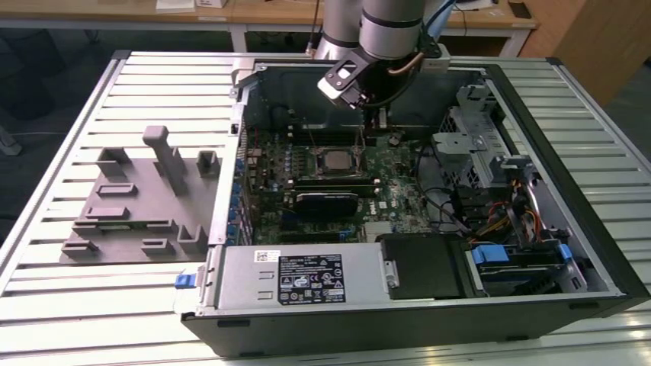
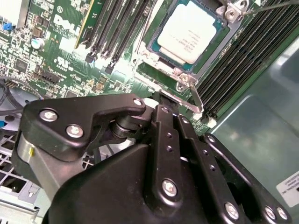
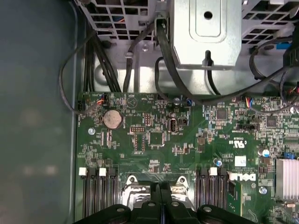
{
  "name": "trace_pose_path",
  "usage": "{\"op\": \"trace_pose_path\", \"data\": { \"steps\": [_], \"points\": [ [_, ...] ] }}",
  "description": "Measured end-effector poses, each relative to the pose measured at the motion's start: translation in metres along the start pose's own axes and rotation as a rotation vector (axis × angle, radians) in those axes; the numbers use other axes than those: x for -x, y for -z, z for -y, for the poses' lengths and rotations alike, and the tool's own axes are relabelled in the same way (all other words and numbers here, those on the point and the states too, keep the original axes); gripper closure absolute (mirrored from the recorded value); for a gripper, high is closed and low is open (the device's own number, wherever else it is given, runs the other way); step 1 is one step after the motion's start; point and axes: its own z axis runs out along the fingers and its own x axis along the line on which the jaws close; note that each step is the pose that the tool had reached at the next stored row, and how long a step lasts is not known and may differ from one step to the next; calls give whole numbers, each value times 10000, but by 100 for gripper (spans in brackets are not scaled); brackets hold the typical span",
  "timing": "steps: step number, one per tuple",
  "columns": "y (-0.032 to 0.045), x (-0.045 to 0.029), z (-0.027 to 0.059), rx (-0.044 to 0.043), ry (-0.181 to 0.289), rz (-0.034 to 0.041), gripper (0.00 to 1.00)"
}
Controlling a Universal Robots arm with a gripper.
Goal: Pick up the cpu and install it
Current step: 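Close the cpu cover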
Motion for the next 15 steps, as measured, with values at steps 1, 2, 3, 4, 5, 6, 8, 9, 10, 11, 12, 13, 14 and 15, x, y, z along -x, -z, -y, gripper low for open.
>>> {"op": "trace_pose_path", "data": {
  "steps": [1,2,3,4,5,6,8,9,10,11,12,13,14,15],
  "points": [
    [0,0,13,0,0,0,89],
    [0,0,26,0,-1,0,89],
    [1,0,40,0,-1,1,89],
    [1,0,53,-1,-1,2,89],
    [1,1,66,-1,-1,2,89],
    [1,1,72,0,-2,1,89],
    [1,1,75,0,-1,1,89],
    [1,1,76,0,-2,1,89],
    [1,1,78,0,-2,1,89],
    [1,1,79,0,-2,0,89],
    [1,1,80,0,-1,0,89],
    [0,1,80,0,-2,0,89],
    [-4,1,80,1,-1,-1,89],
    [-8,1,80,0,-1,1,89]
  ]
}}
